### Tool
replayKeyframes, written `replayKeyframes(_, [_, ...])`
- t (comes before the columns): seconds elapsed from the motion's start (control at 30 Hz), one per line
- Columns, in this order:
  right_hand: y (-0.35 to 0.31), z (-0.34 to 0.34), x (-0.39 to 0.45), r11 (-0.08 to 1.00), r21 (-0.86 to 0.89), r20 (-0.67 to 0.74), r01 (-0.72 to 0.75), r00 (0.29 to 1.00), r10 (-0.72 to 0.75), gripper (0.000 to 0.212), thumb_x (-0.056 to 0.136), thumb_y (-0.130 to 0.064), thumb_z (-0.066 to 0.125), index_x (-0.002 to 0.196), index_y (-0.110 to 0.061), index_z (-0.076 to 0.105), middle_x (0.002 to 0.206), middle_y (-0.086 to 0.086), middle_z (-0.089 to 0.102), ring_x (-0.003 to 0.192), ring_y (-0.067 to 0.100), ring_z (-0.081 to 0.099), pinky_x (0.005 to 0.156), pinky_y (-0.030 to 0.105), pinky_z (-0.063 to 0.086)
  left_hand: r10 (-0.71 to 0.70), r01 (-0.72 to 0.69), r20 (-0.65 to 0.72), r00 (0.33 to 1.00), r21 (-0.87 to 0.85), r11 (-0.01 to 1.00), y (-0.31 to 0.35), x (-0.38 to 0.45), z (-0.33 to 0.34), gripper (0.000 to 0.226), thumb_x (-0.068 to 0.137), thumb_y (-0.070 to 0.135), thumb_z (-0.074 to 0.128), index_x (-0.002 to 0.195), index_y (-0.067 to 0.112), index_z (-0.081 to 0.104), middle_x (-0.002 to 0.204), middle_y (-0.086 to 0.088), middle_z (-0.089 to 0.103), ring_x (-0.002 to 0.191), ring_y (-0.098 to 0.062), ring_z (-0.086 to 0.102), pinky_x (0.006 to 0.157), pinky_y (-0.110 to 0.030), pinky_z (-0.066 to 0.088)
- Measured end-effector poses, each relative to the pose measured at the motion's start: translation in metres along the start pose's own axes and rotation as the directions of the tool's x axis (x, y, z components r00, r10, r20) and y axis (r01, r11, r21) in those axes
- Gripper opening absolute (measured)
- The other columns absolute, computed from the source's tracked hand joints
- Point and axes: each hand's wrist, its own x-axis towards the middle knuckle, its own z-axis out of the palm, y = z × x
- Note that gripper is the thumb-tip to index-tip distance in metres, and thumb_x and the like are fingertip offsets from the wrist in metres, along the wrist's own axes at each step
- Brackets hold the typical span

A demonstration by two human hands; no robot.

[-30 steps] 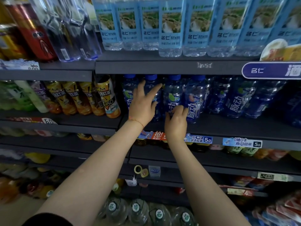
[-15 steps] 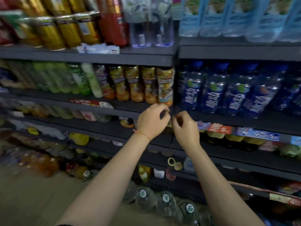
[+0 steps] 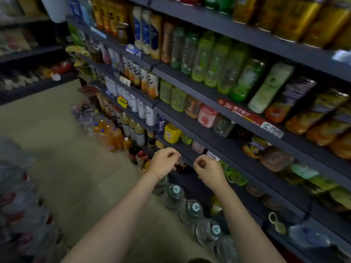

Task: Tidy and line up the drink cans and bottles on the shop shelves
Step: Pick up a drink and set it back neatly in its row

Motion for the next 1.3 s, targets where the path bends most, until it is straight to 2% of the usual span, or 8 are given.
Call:
replayKeyframes(0.2, [-0.058, 0.046, 0.089, 0.998, -0.012, -0.094, 0.062, 0.994, -0.063, 0.01, 0.094, -0.015, 0.062, 0.092, -0.007, 0.066, 0.081, -0.002, 0.062, 0.077, 0.013, 0.057, 0.062, 0.017, 0.034, -0.047, 0.027, -0.159, 0.986, -0.129, 0.991, -0.024, 0.066, -0.083, 0.022, 0.096, 0.019, 0.052, 0.084, 0.024, 0.069, 0.069, -0.002, 0.07, 0.055, -0.02, 0.066, 0.059, -0.034, 0.055])
replayKeyframes(0.37, [-0.1, 0.08, 0.2, 0.995, 0.063, -0.091, 0.081, 0.993, -0.075, 0.008, 0.095, -0.021, 0.061, 0.088, -0.017, 0.061, 0.078, -0.006, 0.062, 0.079, 0.015, 0.061, 0.067, 0.028, 0.045, -0.068, 0.049, -0.193, 0.979, -0.1, 0.994, -0.028, 0.151, -0.145, 0.023, 0.097, 0.014, 0.05, 0.085, 0.022, 0.068, 0.071, -0.003, 0.069, 0.056, -0.018, 0.064, 0.056, -0.027, 0.049])
replayKeyframes(0.6, [-0.181, 0.115, 0.334, 0.99, 0.08, -0.032, 0.113, 0.993, -0.111, 0.015, 0.097, -0.02, 0.057, 0.099, -0.007, 0.064, 0.083, -0.001, 0.058, 0.081, 0.019, 0.057, 0.062, 0.025, 0.034, -0.137, 0.126, -0.204, 0.969, -0.066, 0.99, -0.032, 0.266, -0.238, 0.019, 0.097, 0.016, 0.051, 0.097, 0.018, 0.07, 0.085, -0.001, 0.071, 0.073, -0.023, 0.07, 0.064, -0.029, 0.051])
replayKeyframes(0.73, [-0.239, 0.122, 0.39, 0.967, 0.059, -0.078, 0.249, 0.967, -0.244, 0.012, 0.094, -0.014, 0.06, 0.105, -0.01, 0.062, 0.098, -0.001, 0.057, 0.094, 0.021, 0.059, 0.074, 0.03, 0.045, -0.099, 0.064, -0.242, 0.965, -0.147, 0.987, -0.023, 0.318, -0.286, 0.027, 0.098, 0.022, 0.052, 0.123, 0.024, 0.061, 0.11, 0.006, 0.064, 0.096, -0.015, 0.066, 0.073, -0.018, 0.054])
replayKeyframes(0.83, [-0.291, 0.124, 0.437, 0.94, -0.012, -0.188, 0.34, 0.923, -0.336, 0.02, 0.091, -0.013, 0.062, 0.11, -0.01, 0.061, 0.107, 0.001, 0.054, 0.101, 0.025, 0.058, 0.082, 0.039, 0.05, -0.029, -0.013, -0.249, 0.968, -0.164, 0.986, -0.009, 0.371, -0.327, 0.04, 0.097, 0.029, 0.055, 0.136, 0.031, 0.052, 0.124, 0.013, 0.055, 0.111, -0.01, 0.055, 0.09, -0.031, 0.049])
replayKeyframes(0.93, [-0.348, 0.126, 0.49, 0.913, -0.064, -0.305, 0.403, 0.863, -0.403, 0.032, 0.089, -0.011, 0.063, 0.121, -0.008, 0.059, 0.12, 0.01, 0.055, 0.111, 0.028, 0.055, 0.087, 0.035, 0.046, 0.083, -0.127, -0.26, 0.962, -0.155, 0.98, 0.01, 0.425, -0.368, 0.045, 0.097, 0.025, 0.054, 0.142, 0.027, 0.047, 0.126, 0.012, 0.05, 0.114, -0.007, 0.05, 0.09, -0.026, 0.04])
replayKeyframes(1.13, [-0.44, 0.143, 0.59, 0.986, 0.059, -0.316, 0.155, 0.94, -0.129, 0.073, 0.094, -0.021, 0.062, 0.155, -0.018, 0.021, 0.151, 0.009, 0.038, 0.134, 0.024, 0.042, 0.093, 0.022, 0.033, 0.201, -0.225, -0.111, 0.973, -0.285, 0.932, 0.049, 0.523, -0.437, 0.042, 0.099, 0.014, 0.046, 0.135, 0.036, 0.045, 0.126, 0.022, 0.053, 0.121, -0.006, 0.047, 0.096, -0.022, 0.042])
replayKeyframes(1.3, [-0.455, 0.148, 0.64, 0.981, 0.193, -0.359, -0.024, 0.929, 0.093, 0.066, 0.092, -0.024, 0.066, 0.146, -0.01, 0.031, 0.141, 0.011, 0.053, 0.128, 0.026, 0.052, 0.09, 0.025, 0.04, 0.143, -0.134, -0.008, 0.99, -0.406, 0.904, 0.054, 0.577, -0.451, 0.051, 0.099, 0.032, 0.051, 0.148, 0.024, 0.041, 0.15, 0.0, 0.045, 0.139, -0.017, 0.041, 0.116, -0.039, 0.033])
